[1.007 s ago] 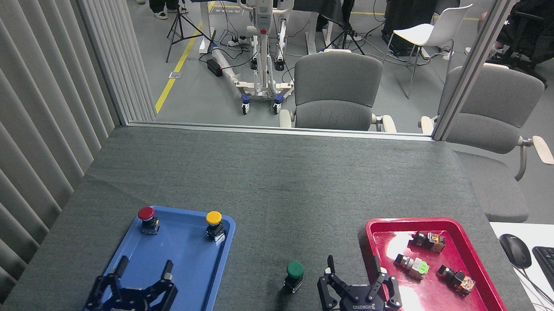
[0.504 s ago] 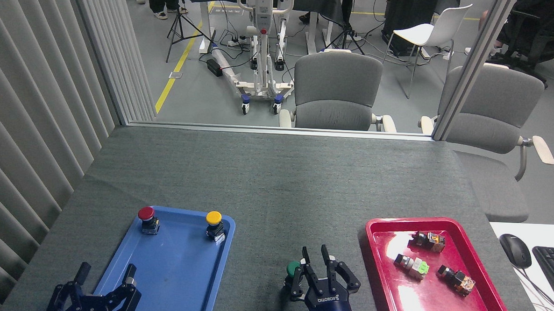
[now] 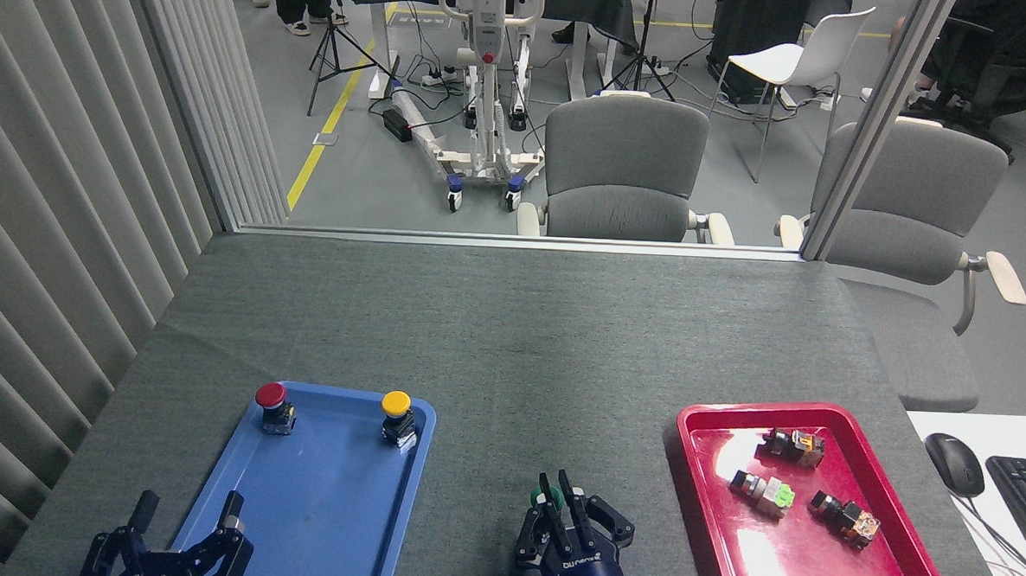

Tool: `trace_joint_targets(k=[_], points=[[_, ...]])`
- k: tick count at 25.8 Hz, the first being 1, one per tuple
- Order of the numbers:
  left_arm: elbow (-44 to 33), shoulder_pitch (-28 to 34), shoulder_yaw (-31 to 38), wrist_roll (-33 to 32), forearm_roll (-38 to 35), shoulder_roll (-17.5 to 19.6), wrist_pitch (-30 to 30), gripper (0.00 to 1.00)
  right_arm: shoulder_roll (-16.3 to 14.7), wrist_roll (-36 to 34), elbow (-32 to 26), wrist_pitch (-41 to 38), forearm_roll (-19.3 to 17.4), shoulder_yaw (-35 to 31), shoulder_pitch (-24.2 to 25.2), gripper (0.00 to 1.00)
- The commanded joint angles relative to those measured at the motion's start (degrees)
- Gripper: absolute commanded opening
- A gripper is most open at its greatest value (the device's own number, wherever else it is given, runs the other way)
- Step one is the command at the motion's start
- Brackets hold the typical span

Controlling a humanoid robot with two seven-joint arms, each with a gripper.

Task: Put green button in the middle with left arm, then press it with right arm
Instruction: 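Lower the right gripper onto the green button and press it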

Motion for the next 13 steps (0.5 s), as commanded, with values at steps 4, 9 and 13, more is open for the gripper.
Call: trace_joint_targets(k=[4,9,13], points=[[0.81,0.05,-0.03,0.12,0.48,0.06,0.00,1.00,0.02,0.17,1.57,-0.85,0.05,0.09,-0.02,0.24],[1.34,0.05,-0.03,0.20,1.62,0.06,0.00,1.00,-0.06,0.17,1.66,-0.94,0.14,0.35,-0.02,0.13],[1.52,0.14,-0.03,0.12,1.71,-0.12,0.09,1.00,-0.15,0.17,1.75,-0.94,0.84,0.35,-0.02,0.06]])
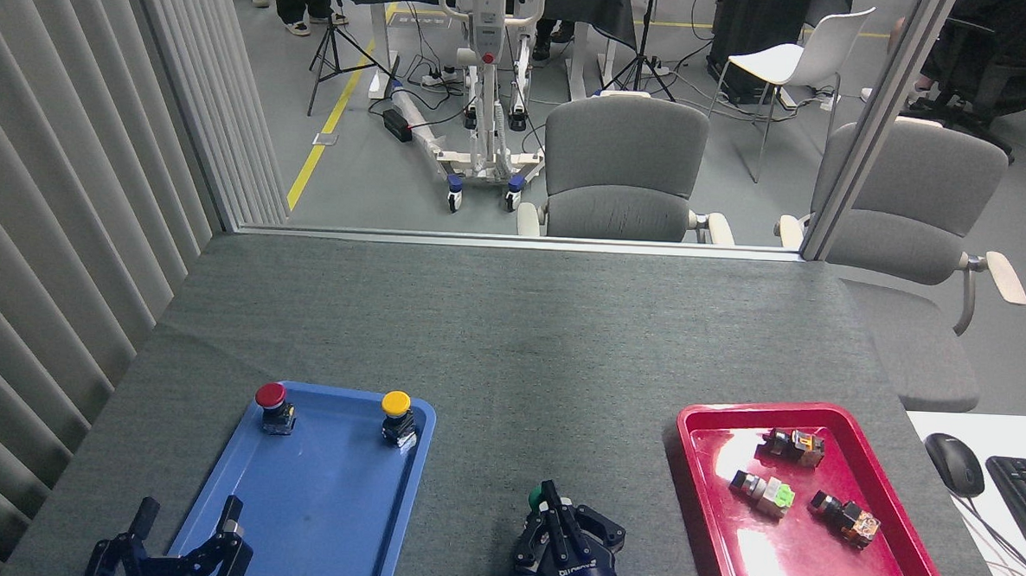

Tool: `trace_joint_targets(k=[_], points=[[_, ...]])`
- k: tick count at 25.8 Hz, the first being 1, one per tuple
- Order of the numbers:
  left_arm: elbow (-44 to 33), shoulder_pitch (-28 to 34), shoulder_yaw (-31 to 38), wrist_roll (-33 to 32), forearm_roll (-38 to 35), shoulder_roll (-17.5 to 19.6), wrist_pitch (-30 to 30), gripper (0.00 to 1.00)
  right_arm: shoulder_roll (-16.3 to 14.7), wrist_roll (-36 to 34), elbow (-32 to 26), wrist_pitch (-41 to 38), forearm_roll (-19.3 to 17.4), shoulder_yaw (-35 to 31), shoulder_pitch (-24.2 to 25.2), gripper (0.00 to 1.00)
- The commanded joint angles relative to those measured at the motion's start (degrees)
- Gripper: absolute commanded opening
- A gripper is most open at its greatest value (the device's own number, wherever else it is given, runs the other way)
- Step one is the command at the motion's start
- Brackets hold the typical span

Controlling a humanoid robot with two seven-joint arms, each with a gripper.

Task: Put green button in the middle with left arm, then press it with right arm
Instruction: 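Lower the right gripper onto the green button and press it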

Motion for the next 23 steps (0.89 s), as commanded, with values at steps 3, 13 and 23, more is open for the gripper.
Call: trace_joint_targets(k=[3,13,23], points=[[0.34,0.08,0.00,-0.08,0.16,-0.11,0.10,1.00,-0.27,-0.03,0.28,-0.64,0.43,0.11,0.01,0.03],[0.34,0.34,0.18,0.10,0.24,-0.29,0.28,1.00,-0.71,-0.03,2.57,-0.73,0.43,0.11,0.27,0.02],[0.25,0.34,0.35,0.10,0.33,-0.64,0.10,1.00,-0.71,-7.24,-0.51,2.87,-0.45,-0.06,0.63,0.12]])
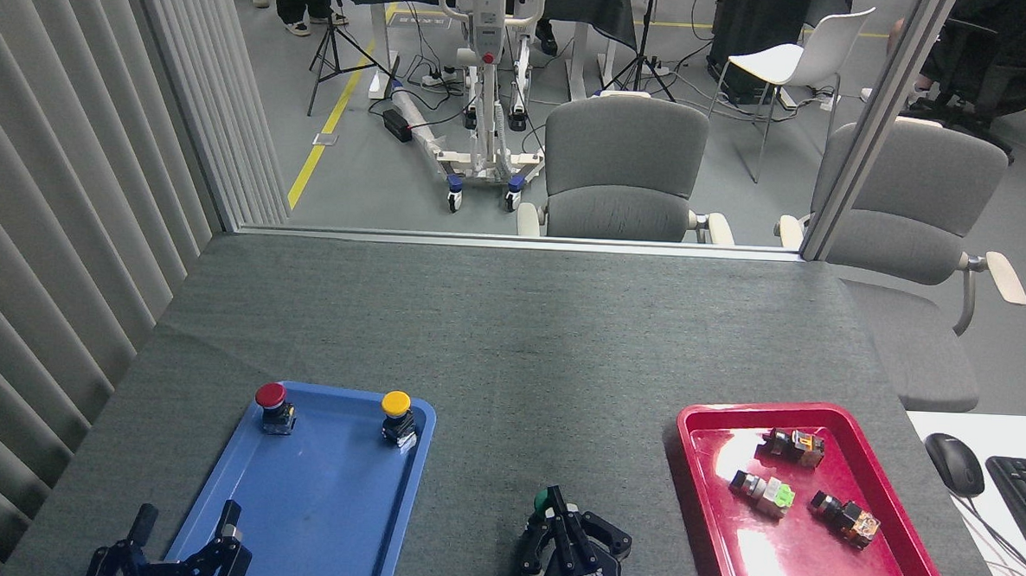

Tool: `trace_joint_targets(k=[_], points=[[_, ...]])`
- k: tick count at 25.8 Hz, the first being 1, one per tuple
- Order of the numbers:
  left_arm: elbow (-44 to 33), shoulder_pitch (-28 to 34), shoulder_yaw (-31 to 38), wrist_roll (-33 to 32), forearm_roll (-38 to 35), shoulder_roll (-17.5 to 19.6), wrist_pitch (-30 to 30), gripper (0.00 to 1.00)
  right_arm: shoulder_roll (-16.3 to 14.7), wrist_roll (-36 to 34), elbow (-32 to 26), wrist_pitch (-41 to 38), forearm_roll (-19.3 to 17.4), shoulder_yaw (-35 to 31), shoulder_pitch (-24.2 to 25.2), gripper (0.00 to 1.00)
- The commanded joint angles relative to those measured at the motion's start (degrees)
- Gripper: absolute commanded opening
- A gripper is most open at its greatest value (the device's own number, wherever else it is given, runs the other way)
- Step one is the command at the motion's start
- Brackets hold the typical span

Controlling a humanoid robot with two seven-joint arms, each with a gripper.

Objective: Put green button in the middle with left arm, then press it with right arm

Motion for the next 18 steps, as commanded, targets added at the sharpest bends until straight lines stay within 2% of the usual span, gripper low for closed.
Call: trace_joint_targets(k=[1,5,11,12,15,16,18], points=[[-0.14,-0.02,0.02,-0.01,0.00,0.02,-0.15,1.00,0.10,-4.79,-2.24,2.65,-0.38,-0.24,-0.03,0.12],[-0.23,0.07,0.02,-0.01,0.00,0.11,-0.15,1.00,0.10,-7.34,-4.18,4.06,-2.66,-0.76,0.05,0.13],[-0.23,0.07,0.02,-0.01,0.00,0.11,-0.07,1.00,-0.08,-7.08,-6.64,4.14,-2.84,-1.55,1.20,0.16],[-0.23,0.07,0.02,-0.01,0.00,0.11,-0.07,1.00,-0.17,-7.08,-7.34,4.14,-2.93,-2.78,1.64,0.25],[-0.40,0.16,0.20,0.34,-0.08,0.02,0.37,1.00,-0.34,-6.99,-9.98,4.14,-3.63,-6.83,4.36,0.83],[-0.40,0.16,0.28,0.42,-0.08,0.02,0.37,1.00,-0.43,-6.99,-10.59,4.14,-4.51,-7.79,4.89,0.95],[-0.40,0.16,0.46,0.42,-0.08,0.02,0.37,1.00,-1.48,-6.99,-11.47,4.06,-5.65,-9.55,5.77,0.99]])
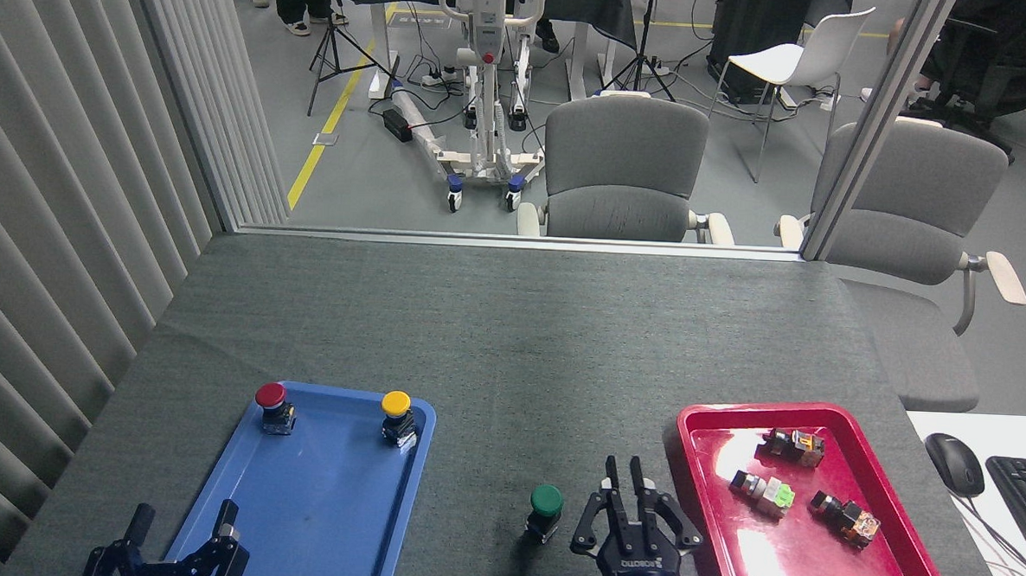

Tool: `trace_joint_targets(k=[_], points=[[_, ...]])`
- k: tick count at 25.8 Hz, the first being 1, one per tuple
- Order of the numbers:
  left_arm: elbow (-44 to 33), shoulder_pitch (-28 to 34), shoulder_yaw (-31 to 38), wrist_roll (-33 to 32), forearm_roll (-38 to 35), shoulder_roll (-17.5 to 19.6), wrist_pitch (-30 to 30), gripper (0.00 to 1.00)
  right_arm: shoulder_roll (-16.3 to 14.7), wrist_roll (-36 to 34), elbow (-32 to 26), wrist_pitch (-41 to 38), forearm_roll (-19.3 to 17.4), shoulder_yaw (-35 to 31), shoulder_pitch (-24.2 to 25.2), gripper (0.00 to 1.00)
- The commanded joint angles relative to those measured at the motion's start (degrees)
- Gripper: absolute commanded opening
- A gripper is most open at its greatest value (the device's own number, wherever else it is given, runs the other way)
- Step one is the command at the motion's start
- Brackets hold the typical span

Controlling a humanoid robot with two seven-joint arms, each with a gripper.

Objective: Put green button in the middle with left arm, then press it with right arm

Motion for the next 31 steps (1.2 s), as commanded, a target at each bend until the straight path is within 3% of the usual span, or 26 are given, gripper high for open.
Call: trace_joint_targets(k=[1,7,13,21,28,31], points=[[-0.05,0.02,0.31,0.23,-0.05,-0.02,0.07,1.00,-1.52,0.32,-2.19,-0.12,-1.72,-3.61,2.02,0.99],[0.12,-0.07,0.74,0.50,-0.22,-0.72,0.25,1.00,-2.13,0.41,-4.57,-0.55,-1.80,-7.12,4.75,0.99],[0.65,-1.74,0.39,-0.03,-0.31,1.47,0.16,1.00,-2.66,0.41,-4.57,-0.64,-1.80,-7.83,5.10,0.99],[0.48,-4.90,0.31,-0.91,-2.07,1.56,-0.10,1.00,-3.63,0.50,-4.57,-0.64,-1.80,-7.74,6.07,0.99],[-0.40,-6.04,-1.98,-5.83,-13.76,0.95,0.07,1.00,-3.89,0.14,-4.57,-0.55,-1.80,-7.65,6.07,0.99],[-0.40,-6.31,-2.86,-5.39,-13.76,0.16,-0.01,1.00,-3.89,0.67,-4.30,-0.73,-1.80,-7.65,6.07,0.99]])
